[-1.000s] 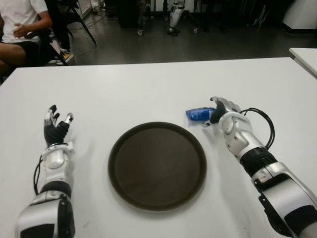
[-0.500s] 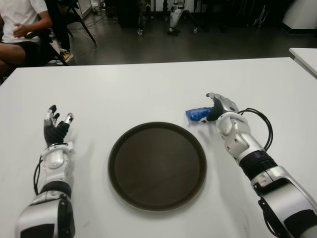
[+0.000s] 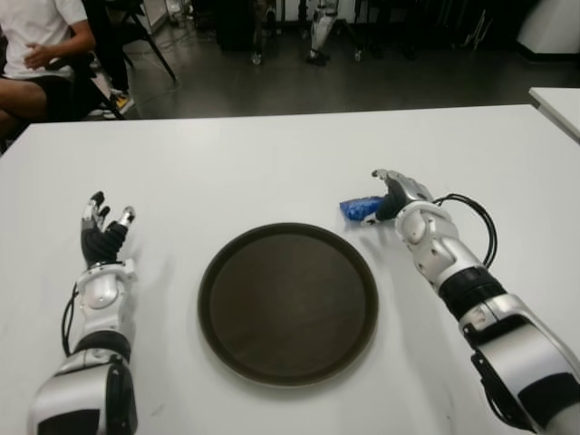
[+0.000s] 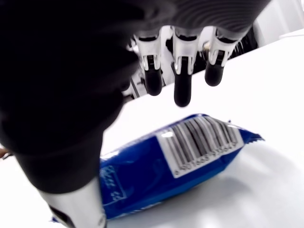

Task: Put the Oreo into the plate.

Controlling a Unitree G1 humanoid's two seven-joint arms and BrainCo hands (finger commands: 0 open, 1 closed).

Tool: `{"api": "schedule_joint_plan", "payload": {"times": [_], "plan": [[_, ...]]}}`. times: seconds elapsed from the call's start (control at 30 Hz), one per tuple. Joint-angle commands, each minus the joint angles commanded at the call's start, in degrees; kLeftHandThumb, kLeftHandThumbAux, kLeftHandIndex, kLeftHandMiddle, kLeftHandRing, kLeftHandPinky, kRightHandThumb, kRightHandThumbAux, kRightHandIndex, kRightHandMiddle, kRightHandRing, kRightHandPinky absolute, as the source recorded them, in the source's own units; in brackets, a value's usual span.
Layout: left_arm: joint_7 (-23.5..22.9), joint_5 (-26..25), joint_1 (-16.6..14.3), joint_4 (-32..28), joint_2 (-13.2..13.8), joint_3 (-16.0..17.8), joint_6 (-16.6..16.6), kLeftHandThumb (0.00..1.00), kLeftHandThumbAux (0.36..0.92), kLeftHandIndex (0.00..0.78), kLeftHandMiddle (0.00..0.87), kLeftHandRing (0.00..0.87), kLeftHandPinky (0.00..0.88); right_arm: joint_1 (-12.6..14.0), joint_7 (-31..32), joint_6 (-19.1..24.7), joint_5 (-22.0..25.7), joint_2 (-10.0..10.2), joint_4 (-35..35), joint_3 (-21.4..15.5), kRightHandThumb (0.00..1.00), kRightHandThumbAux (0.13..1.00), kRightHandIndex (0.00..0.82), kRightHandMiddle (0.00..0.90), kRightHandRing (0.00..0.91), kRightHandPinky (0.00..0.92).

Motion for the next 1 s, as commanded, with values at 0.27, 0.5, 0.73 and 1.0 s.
{"api": "schedule_joint_plan", "payload": {"times": [0.27, 0.5, 0.73, 1.0], "plan": [[-0.18, -0.10, -0.05, 0.17, 0.13, 0.00, 0.29, 0.000, 0.759, 0.000, 0.000, 0.000, 0.000, -2.96, 3.13, 0.38, -1.53, -0.18, 4.69, 2.08, 0.000, 0.812, 0.117, 0.141, 0.144, 0.057], [0.27, 0.06, 0.01, 0.07, -0.11, -0.10, 0.04, 0.000, 0.762, 0.000, 0.000, 0.000, 0.000, -4.35, 3.52, -0.28, -2.51, -0.51, 7.04, 3.58, 0.000, 0.818, 0.109, 0.137, 0.140, 0.053], [-0.05, -0.36, 0.00, -0.18, -0.33, 0.15, 0.01, 0.000, 0.761, 0.000, 0.000, 0.000, 0.002, -4.91, 3.03, -0.93, -2.96, -0.79, 7.84, 4.23, 0.000, 0.812, 0.120, 0.147, 0.153, 0.072], [-0.31, -0.70, -0.03, -0.14, -0.52, 0.47, -0.02, 0.000, 0.762, 0.000, 0.000, 0.000, 0.002, -5.76, 4.76, -0.92, -3.46, -1.29, 8.46, 4.83, 0.000, 0.835, 0.127, 0.148, 0.156, 0.060]]}}
